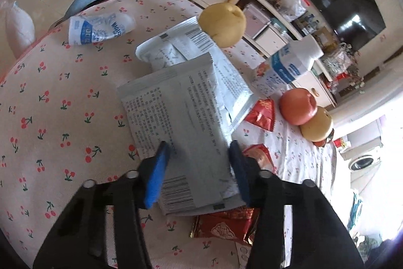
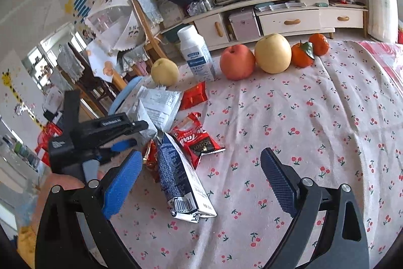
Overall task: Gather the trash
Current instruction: 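Close the left gripper on the white paper bag, then lift the paper bag with the left gripper while the right gripper grasps the red milk tea packet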
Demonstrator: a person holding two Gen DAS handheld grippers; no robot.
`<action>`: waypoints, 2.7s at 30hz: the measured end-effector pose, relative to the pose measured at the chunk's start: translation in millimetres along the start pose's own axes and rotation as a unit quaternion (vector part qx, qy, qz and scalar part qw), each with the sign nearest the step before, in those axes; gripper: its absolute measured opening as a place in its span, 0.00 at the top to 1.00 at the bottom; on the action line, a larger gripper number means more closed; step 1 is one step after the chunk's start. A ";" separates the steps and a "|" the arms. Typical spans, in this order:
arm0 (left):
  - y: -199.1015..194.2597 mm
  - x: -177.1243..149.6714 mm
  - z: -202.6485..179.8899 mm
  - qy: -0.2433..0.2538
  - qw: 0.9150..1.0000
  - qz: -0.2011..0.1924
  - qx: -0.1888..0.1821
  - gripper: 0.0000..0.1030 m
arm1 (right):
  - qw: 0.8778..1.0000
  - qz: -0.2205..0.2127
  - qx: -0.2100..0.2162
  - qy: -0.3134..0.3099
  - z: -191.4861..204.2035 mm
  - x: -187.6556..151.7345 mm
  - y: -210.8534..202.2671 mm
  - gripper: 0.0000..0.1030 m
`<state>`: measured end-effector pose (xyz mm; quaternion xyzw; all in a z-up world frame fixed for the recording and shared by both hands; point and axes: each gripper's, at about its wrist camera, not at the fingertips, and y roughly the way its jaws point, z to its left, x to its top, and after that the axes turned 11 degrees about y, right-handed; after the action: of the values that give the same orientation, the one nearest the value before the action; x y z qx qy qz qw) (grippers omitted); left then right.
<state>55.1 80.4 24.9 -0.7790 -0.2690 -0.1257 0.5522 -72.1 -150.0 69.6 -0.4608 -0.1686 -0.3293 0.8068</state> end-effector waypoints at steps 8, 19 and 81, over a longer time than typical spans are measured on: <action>-13.1 -13.7 6.6 0.058 0.998 0.018 0.023 0.61 | 0.999 0.020 -0.021 -0.031 4.2 -7.2 12.8 0.09; -31.4 -26.1 15.0 0.180 0.972 0.019 0.147 0.16 | 0.997 0.030 -0.032 -0.060 15.2 -14.0 23.3 0.09; -6.7 -35.1 23.1 0.244 0.959 0.036 0.138 0.07 | 0.987 0.048 -0.099 -0.116 14.8 -5.9 103.2 0.28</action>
<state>20.1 93.7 4.7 -0.6500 -0.1126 -0.2531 0.7077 -5.1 -98.2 8.6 -0.5808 -0.2049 -0.2494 0.7473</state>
